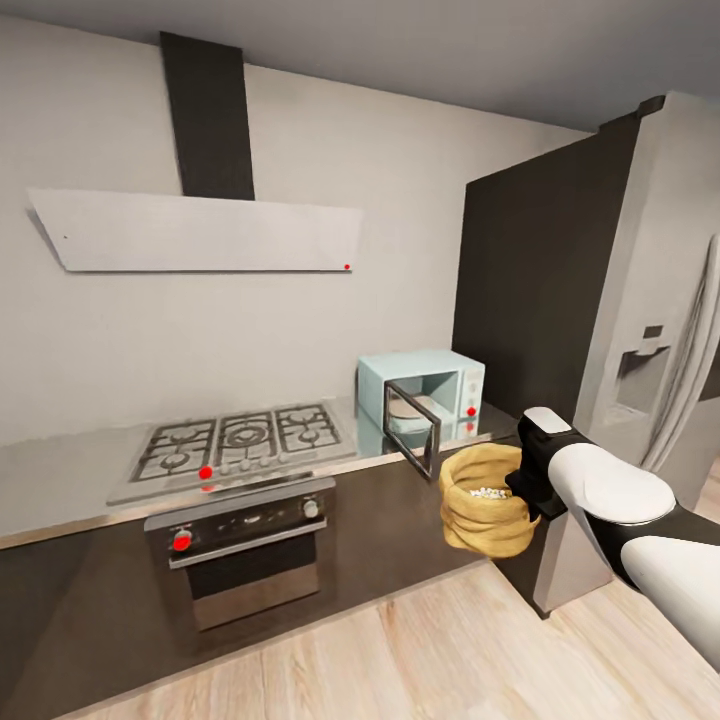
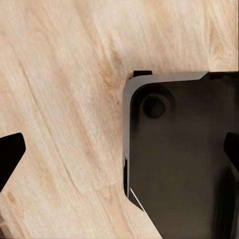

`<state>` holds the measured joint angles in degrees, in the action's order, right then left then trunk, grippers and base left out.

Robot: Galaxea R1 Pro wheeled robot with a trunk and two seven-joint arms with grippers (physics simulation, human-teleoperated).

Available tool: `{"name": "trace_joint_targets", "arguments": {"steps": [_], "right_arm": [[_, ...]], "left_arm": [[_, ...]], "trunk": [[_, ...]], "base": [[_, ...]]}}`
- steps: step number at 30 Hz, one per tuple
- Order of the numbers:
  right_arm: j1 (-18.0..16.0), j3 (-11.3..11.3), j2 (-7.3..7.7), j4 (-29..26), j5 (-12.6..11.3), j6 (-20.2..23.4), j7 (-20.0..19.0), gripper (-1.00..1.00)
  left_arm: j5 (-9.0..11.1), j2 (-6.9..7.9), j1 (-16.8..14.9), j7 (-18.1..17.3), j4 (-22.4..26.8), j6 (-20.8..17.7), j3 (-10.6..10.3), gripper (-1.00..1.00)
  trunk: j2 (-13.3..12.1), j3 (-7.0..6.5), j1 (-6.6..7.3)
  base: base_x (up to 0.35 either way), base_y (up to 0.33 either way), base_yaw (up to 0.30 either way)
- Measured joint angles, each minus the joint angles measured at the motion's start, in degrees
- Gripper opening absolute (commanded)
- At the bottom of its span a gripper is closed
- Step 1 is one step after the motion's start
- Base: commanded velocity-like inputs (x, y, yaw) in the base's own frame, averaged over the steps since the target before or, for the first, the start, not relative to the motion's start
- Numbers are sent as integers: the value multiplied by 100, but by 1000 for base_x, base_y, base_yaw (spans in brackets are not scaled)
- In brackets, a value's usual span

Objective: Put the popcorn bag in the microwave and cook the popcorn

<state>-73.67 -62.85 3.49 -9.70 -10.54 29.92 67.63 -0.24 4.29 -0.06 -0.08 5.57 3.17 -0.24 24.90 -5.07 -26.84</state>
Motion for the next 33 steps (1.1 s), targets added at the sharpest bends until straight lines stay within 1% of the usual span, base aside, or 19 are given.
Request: {"name": "trace_joint_targets", "arguments": {"steps": [14,22,33], "right_arm": [[0,0,0,9,0,1,0,-100],[0,-5,-1,26,0,0,-1,-100],[0,-9,0,27,0,1,0,-100]], "left_arm": [[0,0,-1,0,0,-1,0,100],[0,1,5,0,-2,2,0,100],[0,1,0,0,0,-1,0,100]], "trunk": [[0,0,0],[0,1,0],[0,0,-1]], "base": [[243,-219,0],[230,-221,162],[230,-222,12]]}}
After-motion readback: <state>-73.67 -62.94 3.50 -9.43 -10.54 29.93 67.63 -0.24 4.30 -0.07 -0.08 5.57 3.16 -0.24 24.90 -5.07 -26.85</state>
